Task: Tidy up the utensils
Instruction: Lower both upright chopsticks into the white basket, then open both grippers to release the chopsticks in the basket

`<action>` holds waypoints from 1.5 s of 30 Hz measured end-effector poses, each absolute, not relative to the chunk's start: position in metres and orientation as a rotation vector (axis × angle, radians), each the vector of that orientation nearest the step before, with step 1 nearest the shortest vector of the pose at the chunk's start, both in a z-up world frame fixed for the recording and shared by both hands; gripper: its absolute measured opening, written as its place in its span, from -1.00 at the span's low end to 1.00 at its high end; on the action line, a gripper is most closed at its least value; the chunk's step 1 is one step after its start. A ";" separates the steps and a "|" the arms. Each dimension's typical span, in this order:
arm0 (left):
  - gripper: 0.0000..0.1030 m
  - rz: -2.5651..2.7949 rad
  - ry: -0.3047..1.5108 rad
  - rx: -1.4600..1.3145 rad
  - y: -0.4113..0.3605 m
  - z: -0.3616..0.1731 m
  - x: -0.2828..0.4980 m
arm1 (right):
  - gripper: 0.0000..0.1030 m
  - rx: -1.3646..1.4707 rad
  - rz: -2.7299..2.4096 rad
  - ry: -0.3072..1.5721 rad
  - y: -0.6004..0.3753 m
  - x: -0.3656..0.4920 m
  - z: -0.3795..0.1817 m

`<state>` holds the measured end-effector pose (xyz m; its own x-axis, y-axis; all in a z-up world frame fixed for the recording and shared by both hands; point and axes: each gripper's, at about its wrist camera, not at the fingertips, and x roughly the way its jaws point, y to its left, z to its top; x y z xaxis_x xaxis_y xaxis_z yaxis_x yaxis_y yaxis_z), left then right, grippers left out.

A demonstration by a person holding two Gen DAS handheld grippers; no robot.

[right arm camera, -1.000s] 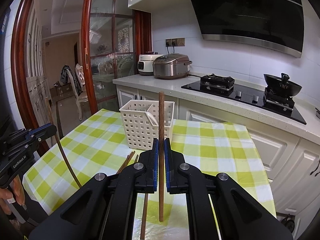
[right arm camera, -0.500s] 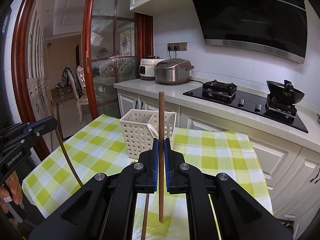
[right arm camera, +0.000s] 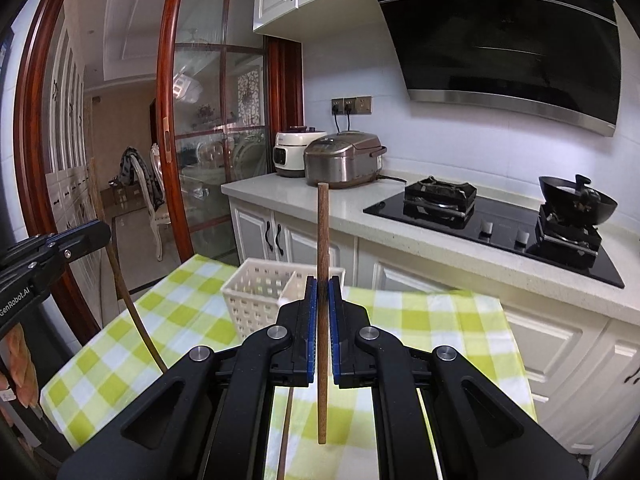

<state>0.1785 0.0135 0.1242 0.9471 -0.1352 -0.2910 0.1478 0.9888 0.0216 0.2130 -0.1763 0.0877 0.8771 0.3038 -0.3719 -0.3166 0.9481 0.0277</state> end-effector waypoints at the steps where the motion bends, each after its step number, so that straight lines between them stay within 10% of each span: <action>1: -0.88 -0.143 0.286 0.049 0.013 0.130 0.183 | -0.88 -0.036 0.324 0.376 -0.175 0.219 0.093; 19: -0.88 -0.141 0.218 0.041 0.000 0.201 0.295 | -0.88 -0.010 0.352 0.324 -0.162 0.313 0.149; 41: -0.87 -0.107 0.478 -0.058 0.019 0.062 0.395 | -0.84 -0.041 0.433 0.541 -0.122 0.396 0.046; 45: -0.33 -0.083 0.476 -0.074 0.031 0.062 0.386 | -0.73 -0.033 0.417 0.539 -0.128 0.389 0.048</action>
<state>0.3858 0.0314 0.0617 0.8856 -0.0967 -0.4542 0.0619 0.9939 -0.0908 0.3888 -0.1279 0.0482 0.7768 0.3770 -0.5044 -0.3940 0.9158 0.0778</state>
